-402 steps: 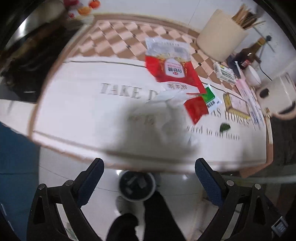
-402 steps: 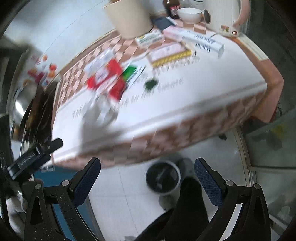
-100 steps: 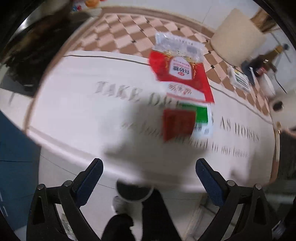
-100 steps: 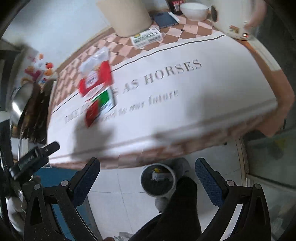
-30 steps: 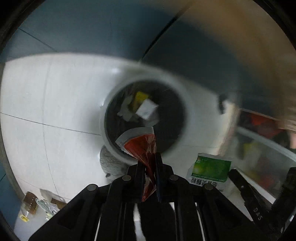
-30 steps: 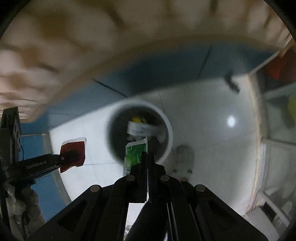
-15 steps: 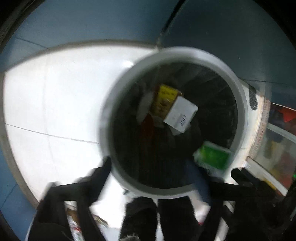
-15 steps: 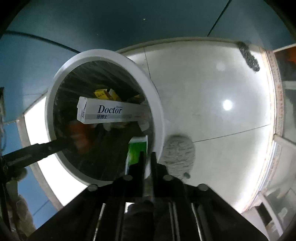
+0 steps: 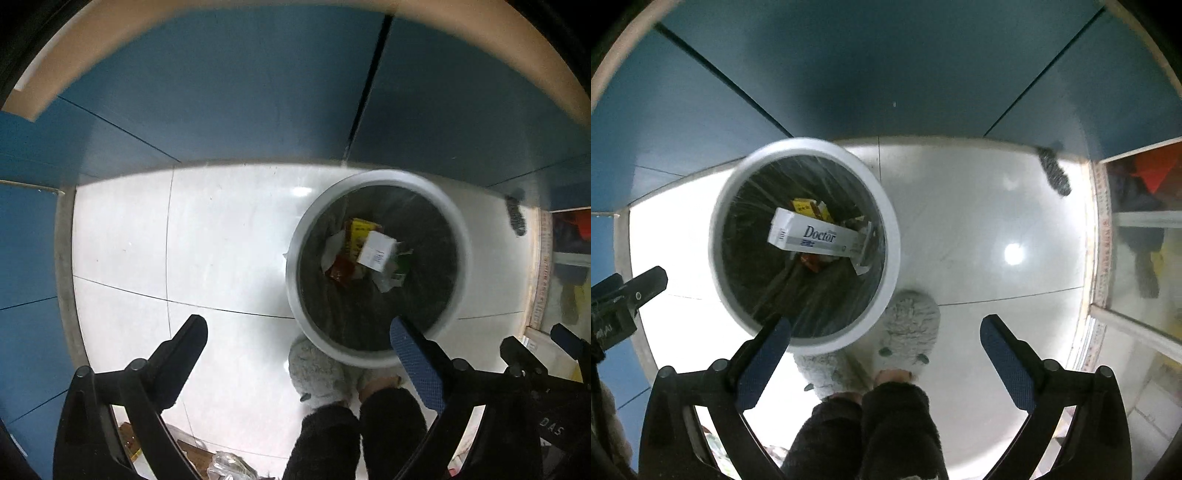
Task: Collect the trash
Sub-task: 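Raise both tools from the bin back toward the counter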
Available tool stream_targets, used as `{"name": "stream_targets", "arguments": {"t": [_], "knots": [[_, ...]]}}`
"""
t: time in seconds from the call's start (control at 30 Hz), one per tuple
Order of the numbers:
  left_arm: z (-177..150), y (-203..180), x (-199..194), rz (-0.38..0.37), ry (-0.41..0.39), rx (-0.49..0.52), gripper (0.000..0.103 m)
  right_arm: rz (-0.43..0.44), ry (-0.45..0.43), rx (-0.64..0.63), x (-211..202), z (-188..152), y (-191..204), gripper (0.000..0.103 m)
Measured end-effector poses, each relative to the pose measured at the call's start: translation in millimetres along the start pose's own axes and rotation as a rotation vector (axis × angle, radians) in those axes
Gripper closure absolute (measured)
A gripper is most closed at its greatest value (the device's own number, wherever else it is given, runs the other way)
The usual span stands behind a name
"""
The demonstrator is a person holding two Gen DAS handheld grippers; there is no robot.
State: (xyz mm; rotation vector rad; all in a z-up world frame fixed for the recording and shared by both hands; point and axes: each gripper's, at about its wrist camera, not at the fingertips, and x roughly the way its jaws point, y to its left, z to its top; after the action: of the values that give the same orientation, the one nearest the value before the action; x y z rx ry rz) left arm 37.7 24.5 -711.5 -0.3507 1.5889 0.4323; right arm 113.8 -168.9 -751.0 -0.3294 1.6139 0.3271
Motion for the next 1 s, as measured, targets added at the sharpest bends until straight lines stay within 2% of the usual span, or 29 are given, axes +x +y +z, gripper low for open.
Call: {"name": "stream_targets", "arguments": {"t": [0.2,0.3,0.37,0.5,0.77,1.0], "knots": [[-19,-7,-94,-0.043,-0.038,0.003,0.002,-0.001,-0.056,-0.020,-87,-22,-3,0.000],[-29,-9,-149,-0.056,-0.075,0.009,0.002,-0.001,-0.092,-0.030,-152,-38,-6,0.000],[-37,-9,-193,-0.039,-0.121,0.003,0.002,0.011,-0.111,-0.028,-190,-45,-8,0.000],[-52,-8,-260,-0.086,-0.185,0.009,0.000,0.018,-0.178,-0.049,-282,-62,-7,0.000],[-84,3,-361,-0.111,-0.271,-0.003,0.000,0.011,-0.275,-0.090,-418,-96,-2,0.000],[-104,7,-426,-0.139,-0.344,0.012,0.000,0.033,-0.323,-0.100,-488,-120,-2,0.000]]}}
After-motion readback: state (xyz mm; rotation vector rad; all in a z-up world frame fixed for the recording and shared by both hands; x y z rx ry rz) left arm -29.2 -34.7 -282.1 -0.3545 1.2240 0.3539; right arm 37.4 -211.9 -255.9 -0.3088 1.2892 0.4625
